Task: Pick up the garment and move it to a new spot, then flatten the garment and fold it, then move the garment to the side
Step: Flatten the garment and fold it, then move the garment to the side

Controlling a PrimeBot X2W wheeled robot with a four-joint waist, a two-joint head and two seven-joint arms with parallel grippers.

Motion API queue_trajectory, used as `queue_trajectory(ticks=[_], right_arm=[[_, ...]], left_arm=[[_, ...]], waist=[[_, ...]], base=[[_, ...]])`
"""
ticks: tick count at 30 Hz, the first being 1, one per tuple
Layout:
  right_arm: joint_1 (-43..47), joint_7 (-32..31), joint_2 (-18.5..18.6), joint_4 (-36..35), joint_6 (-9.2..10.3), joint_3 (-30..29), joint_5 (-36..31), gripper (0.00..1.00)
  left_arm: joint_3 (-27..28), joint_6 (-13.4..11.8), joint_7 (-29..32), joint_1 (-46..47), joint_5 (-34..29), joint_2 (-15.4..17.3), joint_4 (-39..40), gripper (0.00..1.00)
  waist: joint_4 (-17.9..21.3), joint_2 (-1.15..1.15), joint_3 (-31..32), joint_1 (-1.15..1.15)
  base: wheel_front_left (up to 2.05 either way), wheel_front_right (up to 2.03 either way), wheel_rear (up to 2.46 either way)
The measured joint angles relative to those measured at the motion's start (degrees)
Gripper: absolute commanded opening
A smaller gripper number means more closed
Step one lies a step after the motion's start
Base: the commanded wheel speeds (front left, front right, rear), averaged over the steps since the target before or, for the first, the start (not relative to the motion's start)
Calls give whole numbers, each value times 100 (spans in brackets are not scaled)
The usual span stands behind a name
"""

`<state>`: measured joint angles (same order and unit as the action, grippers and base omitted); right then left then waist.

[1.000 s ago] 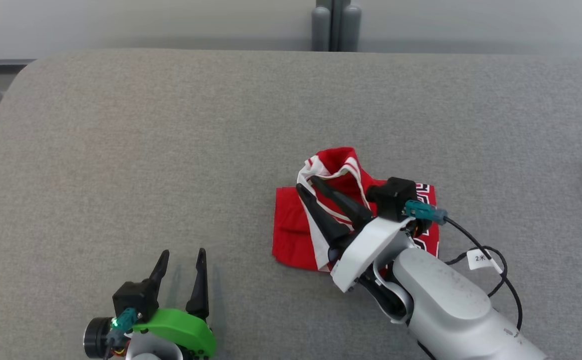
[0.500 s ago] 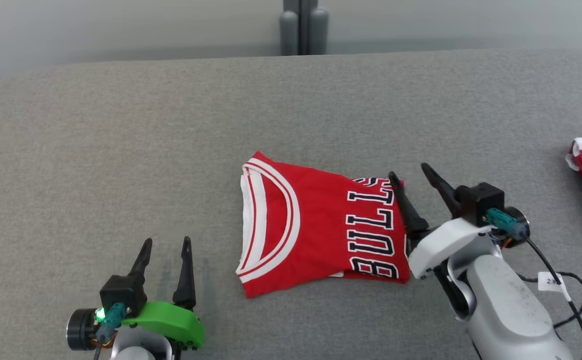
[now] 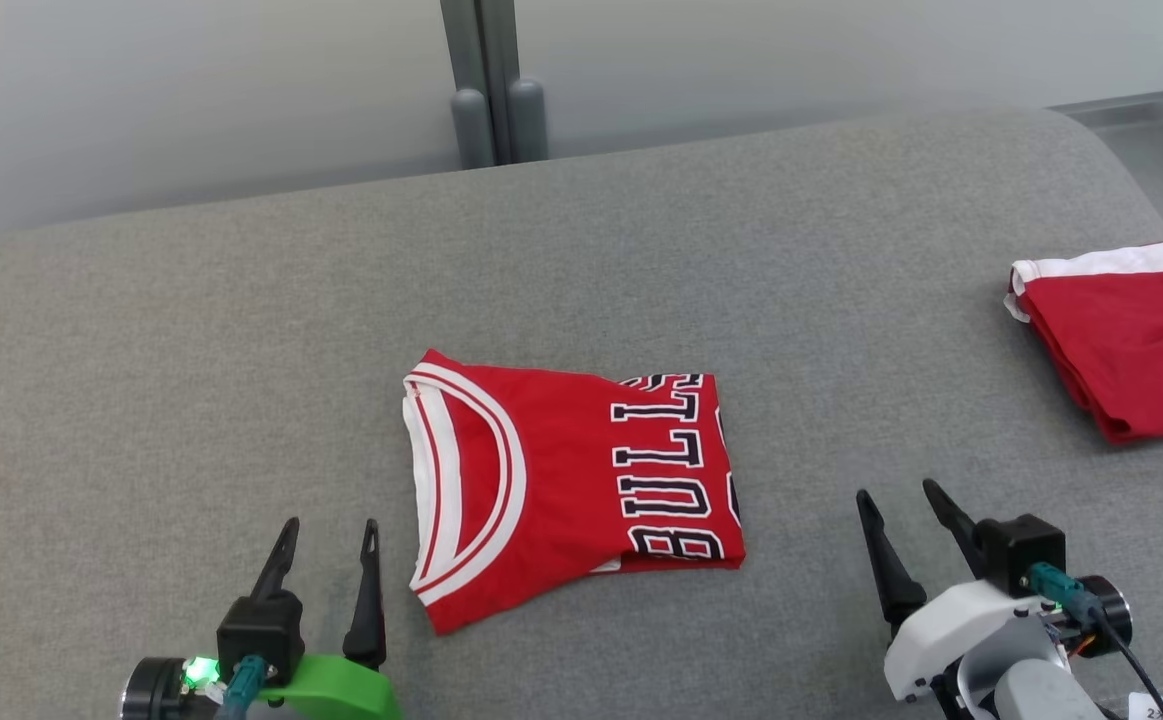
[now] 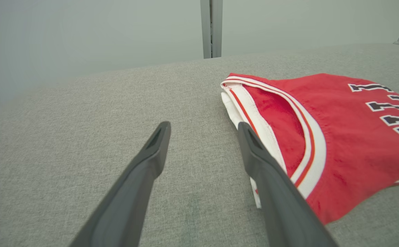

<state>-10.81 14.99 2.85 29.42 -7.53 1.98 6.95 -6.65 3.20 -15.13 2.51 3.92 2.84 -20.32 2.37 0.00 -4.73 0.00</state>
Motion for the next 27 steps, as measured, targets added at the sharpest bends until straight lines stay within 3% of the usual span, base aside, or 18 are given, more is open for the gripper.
queue_trajectory(ticks=[13, 22, 27], right_arm=[[321, 0, -2, -111, 0, 52, 66, 100], [-497, 1, -1, -178, 0, 330, 343, 100], [-966, 1, -5, 263, 0, 647, 584, 100]], left_arm=[[43, -79, 0, -439, 0, -1, 220, 100], [-67, 16, 0, -34, 267, -3, 203, 100], [-174, 131, 0, 106, 308, -3, 81, 100]], waist=[[-43, 0, 276, 0], [-304, 0, -57, 0], [-605, 0, -273, 0]], base=[[0, 0, 0], [0, 0, 0], [0, 0, 0]])
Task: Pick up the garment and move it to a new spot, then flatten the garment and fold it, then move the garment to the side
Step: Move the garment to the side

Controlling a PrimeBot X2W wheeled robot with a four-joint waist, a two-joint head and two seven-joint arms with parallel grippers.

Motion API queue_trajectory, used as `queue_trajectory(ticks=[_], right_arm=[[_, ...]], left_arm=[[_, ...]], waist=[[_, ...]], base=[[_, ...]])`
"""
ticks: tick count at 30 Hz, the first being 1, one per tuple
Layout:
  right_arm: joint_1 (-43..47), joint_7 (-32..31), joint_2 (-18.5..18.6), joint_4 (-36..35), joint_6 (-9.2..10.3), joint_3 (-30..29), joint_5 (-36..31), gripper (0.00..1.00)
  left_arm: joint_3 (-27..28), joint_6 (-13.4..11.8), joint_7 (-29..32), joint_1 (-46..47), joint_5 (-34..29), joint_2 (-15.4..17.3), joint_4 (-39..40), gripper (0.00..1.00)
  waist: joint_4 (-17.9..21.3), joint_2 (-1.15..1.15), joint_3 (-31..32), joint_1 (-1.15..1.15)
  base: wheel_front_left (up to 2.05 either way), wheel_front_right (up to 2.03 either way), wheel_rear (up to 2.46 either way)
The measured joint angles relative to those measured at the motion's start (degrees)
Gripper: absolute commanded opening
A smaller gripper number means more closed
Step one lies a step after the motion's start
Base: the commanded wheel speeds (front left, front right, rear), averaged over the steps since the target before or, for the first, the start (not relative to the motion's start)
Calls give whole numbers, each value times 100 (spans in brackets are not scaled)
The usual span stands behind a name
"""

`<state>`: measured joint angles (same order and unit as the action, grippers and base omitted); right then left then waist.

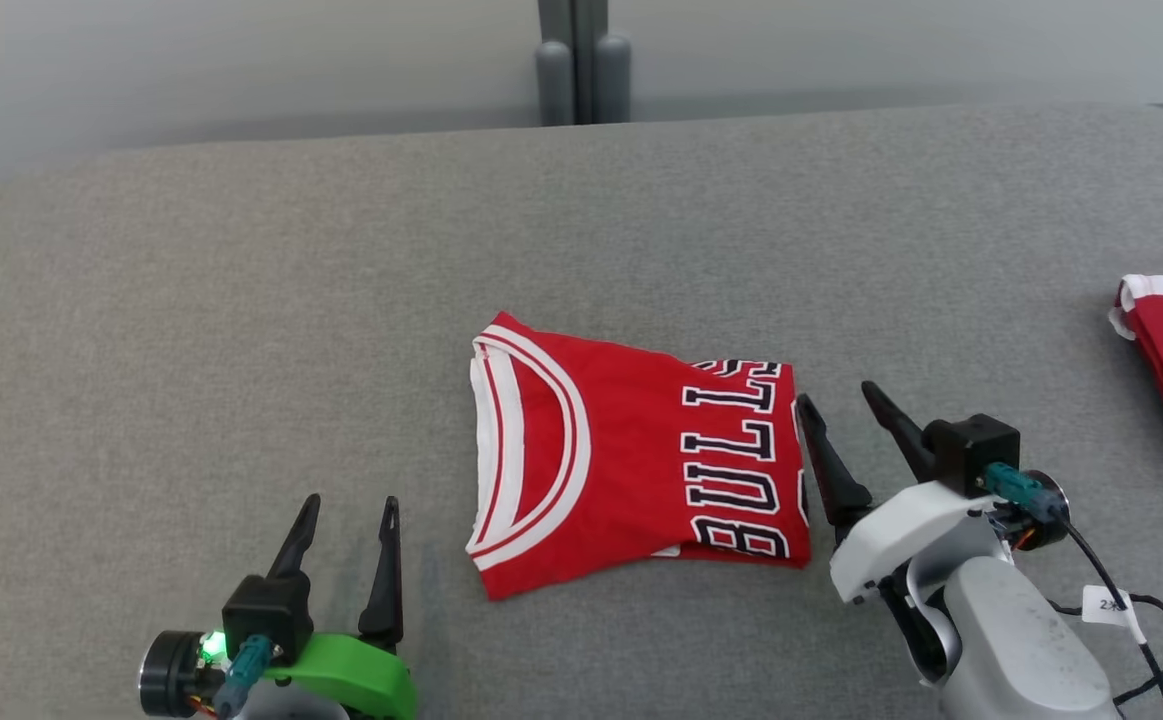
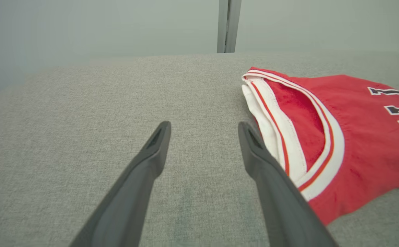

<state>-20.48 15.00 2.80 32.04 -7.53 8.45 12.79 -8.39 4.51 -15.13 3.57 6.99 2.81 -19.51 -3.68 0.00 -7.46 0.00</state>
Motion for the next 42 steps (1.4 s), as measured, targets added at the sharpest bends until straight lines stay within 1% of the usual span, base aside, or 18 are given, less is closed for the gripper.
queue_trajectory(ticks=[3, 8, 10, 11, 13, 17, 23, 26, 31, 37, 42], right_arm=[[-175, 0, 0, 456, 0, 201, 170, 100], [-363, 54, -4, 1596, 0, 439, 422, 100], [-510, 76, 9, 1853, -1, 511, 558, 18], [-560, 87, 19, 1917, -1, 550, 591, 0], [-603, 94, 19, 1963, -1, 527, 647, 0], [-582, 77, -23, 1887, -11, 353, 613, 0], [-259, 53, -48, 1594, -27, 34, 434, 0], [-112, 38, -40, 1481, -26, -62, 376, 0], [21, 14, -14, 1340, -8, -110, 313, 0], [97, 13, -1, 1140, -1, 90, 465, 0], [125, 13, 5, 1049, 0, 107, 459, 0]], left_arm=[[-38, 27, 0, 30, 2, 3, -55, 100], [-41, 53, 0, 54, 9, 4, -104, 100], [-25, 53, 0, 54, 9, 4, -120, 100], [-7, 53, 0, 54, 9, 4, -126, 100], [27, 53, 0, 47, 9, 5, -126, 100], [46, 60, 0, -51, -4, 3, -122, 100], [-35, 86, 0, -188, -8, -1, -70, 100], [-104, 85, 0, -194, -8, 2, -25, 100], [-289, 91, 0, -166, -4, 0, 53, 100], [-405, 96, 0, -58, -2, 0, 74, 100], [-543, 97, 0, 35, -3, -2, 97, 100]], waist=[[-198, 0, -110, 0], [-511, 0, -261, 0], [-597, 0, -301, 0], [-631, 0, -318, 0], [-635, 0, -327, 0], [-515, 0, -318, 0], [-95, 0, -250, 0], [230, 0, -200, 0], [934, 0, -88, 0], [1806, 0, -22, 0], [2456, 0, -18, 0]], base=[[0, 0, 0], [0, 0, 0], [0, 0, 0], [0, 0, 0], [0, 0, 0], [0, 0, 0], [0, 0, 0], [0, 0, 0], [0, 0, 0], [0, 0, 0], [0, 0, 0]])
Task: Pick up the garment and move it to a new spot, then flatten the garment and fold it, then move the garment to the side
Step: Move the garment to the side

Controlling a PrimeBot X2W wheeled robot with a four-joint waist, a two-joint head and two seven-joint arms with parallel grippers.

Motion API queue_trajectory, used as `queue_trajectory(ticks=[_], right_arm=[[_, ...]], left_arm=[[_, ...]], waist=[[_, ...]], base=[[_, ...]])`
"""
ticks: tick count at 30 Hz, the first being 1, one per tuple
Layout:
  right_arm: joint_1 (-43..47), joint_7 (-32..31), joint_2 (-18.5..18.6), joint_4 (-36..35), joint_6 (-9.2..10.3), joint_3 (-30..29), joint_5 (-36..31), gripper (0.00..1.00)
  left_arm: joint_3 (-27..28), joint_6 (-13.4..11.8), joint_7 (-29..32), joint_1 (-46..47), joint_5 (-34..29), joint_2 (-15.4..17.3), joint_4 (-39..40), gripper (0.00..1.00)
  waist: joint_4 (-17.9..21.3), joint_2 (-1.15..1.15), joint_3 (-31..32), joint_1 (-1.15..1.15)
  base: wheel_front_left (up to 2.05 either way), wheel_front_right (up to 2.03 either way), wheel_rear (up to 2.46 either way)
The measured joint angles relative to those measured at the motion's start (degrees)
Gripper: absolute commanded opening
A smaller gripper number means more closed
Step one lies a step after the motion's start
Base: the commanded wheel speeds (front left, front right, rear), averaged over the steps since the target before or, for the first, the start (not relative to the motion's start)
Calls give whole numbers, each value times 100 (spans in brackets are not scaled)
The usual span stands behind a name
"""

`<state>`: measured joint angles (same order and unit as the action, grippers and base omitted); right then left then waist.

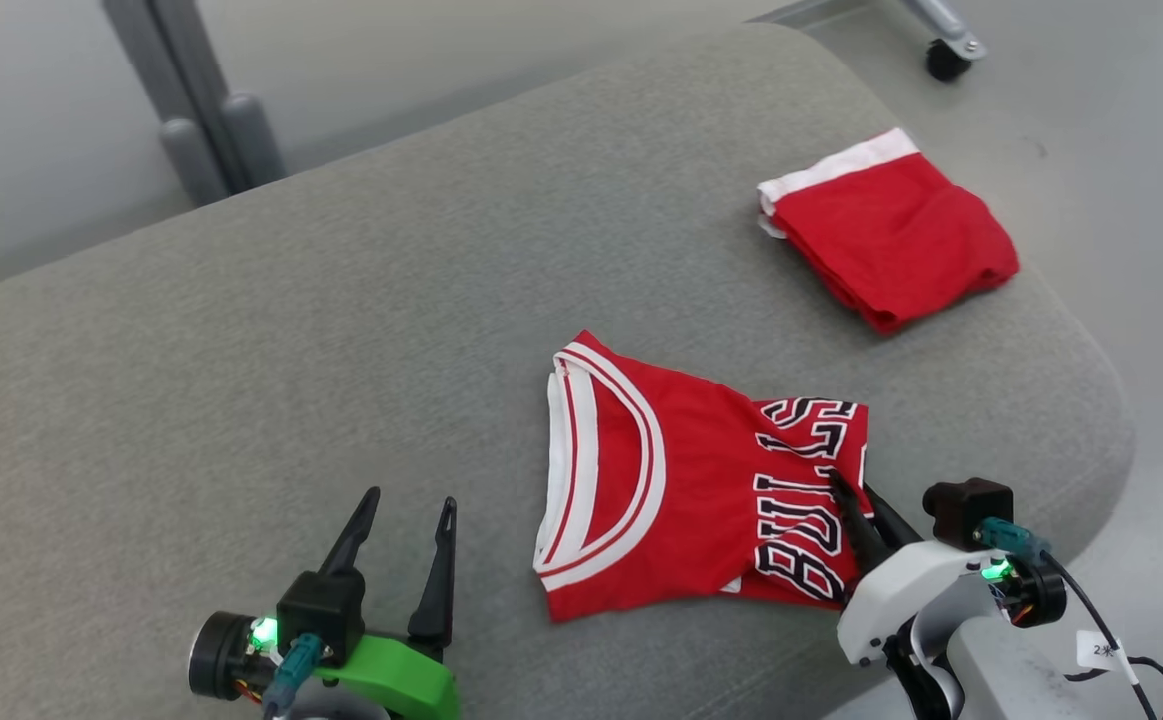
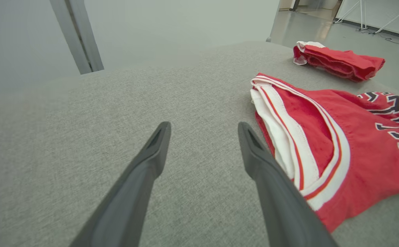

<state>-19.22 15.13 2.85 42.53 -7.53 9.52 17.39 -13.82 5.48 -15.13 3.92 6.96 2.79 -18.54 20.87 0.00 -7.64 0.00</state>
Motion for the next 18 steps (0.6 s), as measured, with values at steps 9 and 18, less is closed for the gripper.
queue_trajectory(ticks=[9, 18], right_arm=[[-934, 0, 2, -140, 0, 328, -308, 0], [-2941, -617, 515, 349, -1, -108, -1389, 0]], left_arm=[[63, 65, 0, 176, -222, 7, -11, 100], [197, 157, 0, 431, -325, 191, 33, 100]], waist=[[538, 0, -275, 0], [237, 0, -780, 0]], base=[[0, 0, 0], [0, 0, 0]])
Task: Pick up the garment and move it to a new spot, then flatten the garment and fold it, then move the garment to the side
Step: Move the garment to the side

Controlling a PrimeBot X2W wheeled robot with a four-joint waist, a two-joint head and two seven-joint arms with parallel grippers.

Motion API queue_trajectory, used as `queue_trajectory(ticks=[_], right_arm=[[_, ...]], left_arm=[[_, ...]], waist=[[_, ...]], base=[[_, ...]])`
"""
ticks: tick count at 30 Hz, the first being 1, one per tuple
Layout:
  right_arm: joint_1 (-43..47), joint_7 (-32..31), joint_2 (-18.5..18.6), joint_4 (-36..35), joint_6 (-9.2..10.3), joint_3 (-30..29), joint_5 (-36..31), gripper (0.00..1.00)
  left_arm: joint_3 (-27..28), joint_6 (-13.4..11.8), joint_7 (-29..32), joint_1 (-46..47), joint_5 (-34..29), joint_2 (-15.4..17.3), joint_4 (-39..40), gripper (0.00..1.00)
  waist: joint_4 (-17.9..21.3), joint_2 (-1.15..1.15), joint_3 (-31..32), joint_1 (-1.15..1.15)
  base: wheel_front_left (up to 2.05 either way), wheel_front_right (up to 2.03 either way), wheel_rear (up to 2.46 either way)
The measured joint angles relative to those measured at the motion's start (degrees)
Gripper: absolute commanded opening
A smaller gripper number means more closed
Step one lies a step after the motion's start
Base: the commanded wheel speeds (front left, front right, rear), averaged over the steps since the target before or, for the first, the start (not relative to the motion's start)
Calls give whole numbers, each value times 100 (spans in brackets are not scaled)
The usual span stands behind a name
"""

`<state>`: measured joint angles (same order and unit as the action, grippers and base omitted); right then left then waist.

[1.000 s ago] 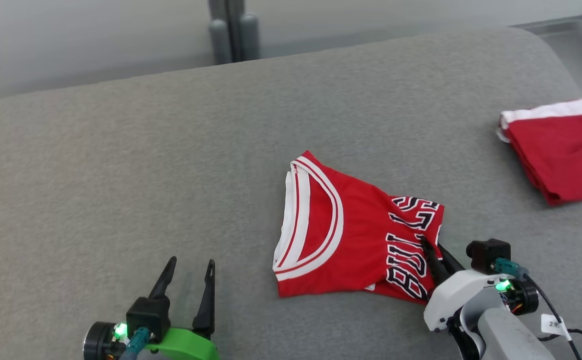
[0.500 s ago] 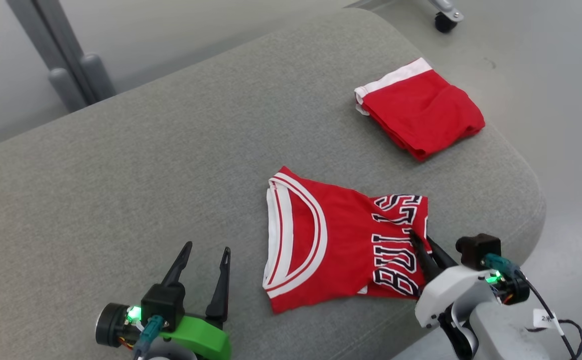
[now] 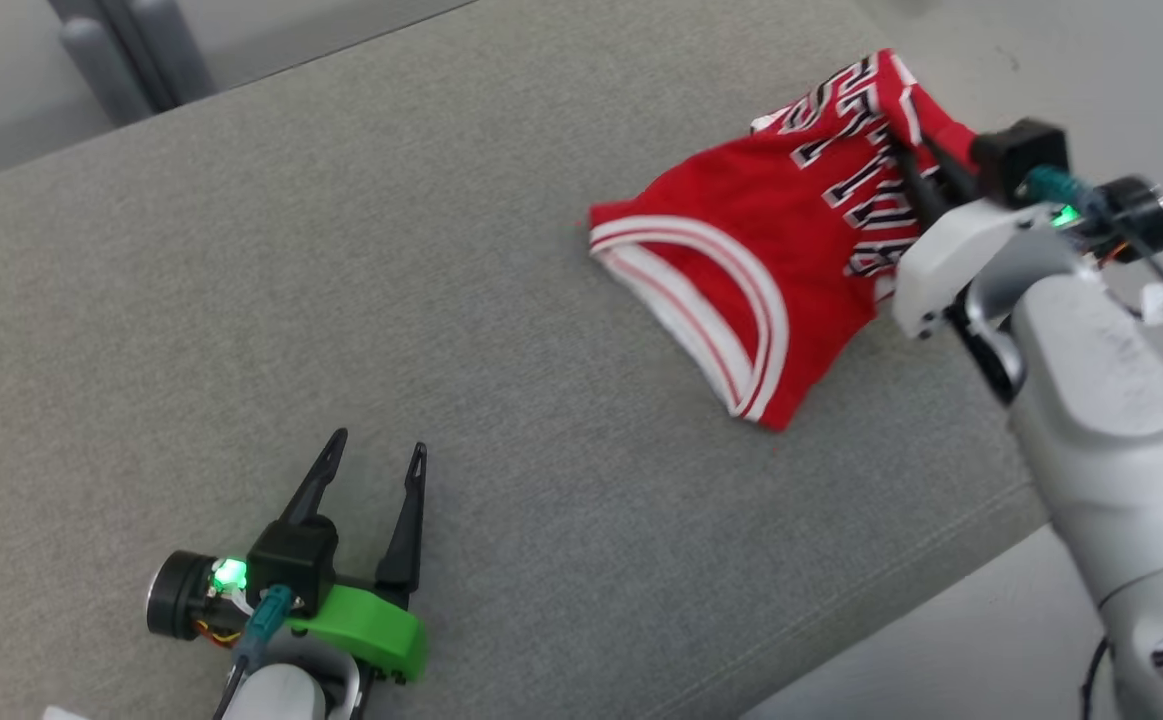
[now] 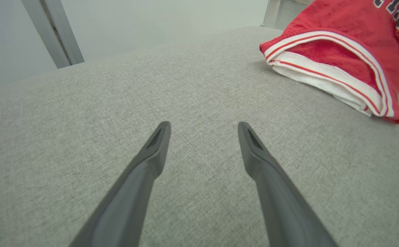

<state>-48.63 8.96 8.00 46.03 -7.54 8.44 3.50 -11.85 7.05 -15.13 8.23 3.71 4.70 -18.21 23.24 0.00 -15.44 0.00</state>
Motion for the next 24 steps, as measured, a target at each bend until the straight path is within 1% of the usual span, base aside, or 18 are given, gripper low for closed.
queue_trajectory(ticks=[5, 6, 7, 9, 10, 13, 15, 17, 19, 21, 24], right_arm=[[-636, -378, 784, 357, 0, -468, -643, 0], [-718, -463, 926, 449, 0, -641, -721, 25], [-754, -548, 1050, 537, 1, -794, -860, 100], [-756, -623, 1172, 664, 1, -1128, -1048, 100], [-755, -557, 1192, 668, 0, -1310, -1160, 100], [-748, -102, 1106, 544, 1, -1898, -1415, 100], [-688, 208, 929, 461, 1, -2138, -1627, 100], [-598, 443, 636, 328, 1, -2361, -1711, 100], [-538, 558, 346, 120, 1, -2455, -1740, 100], [-441, 588, 46, -294, 1, -2423, -1724, 100], [-227, 604, -254, -1190, 0, -2183, -1439, 100]], left_arm=[[-19, 9, 0, 142, -3, 43, 11, 100], [-22, 9, 0, 171, -4, 49, 8, 100], [-20, 10, 0, 192, -4, 55, 3, 100], [-20, 23, 0, 211, -2, 56, -3, 100], [-12, 23, 0, 224, 0, 55, -3, 100], [12, 24, 0, 255, 1, 53, 0, 100], [29, 25, 0, 258, 2, 49, -3, 100], [66, 27, 0, 260, 3, 46, -15, 100], [120, 27, 0, 259, 3, 37, -15, 100], [211, 29, 0, 254, 3, 21, -16, 100], [348, 29, 0, 252, 2, -3, -10, 100]], waist=[[-308, 0, -249, 0], [-372, 0, -298, 0], [-438, 0, -346, 0], [-547, 0, -424, 0], [-606, 0, -463, 0], [-749, 0, -547, -1], [-824, 0, -572, -1], [-876, 0, -554, -1], [-896, 0, -500, -1], [-905, 0, -419, -1], [-934, 0, -317, -1]], base=[[0, 0, 0], [0, 0, 0], [0, 0, 0], [0, 0, 0], [0, 0, 0], [0, 0, 0], [0, 0, 0], [0, 0, 0], [0, 0, 0], [0, 0, 0], [0, 0, 0]])
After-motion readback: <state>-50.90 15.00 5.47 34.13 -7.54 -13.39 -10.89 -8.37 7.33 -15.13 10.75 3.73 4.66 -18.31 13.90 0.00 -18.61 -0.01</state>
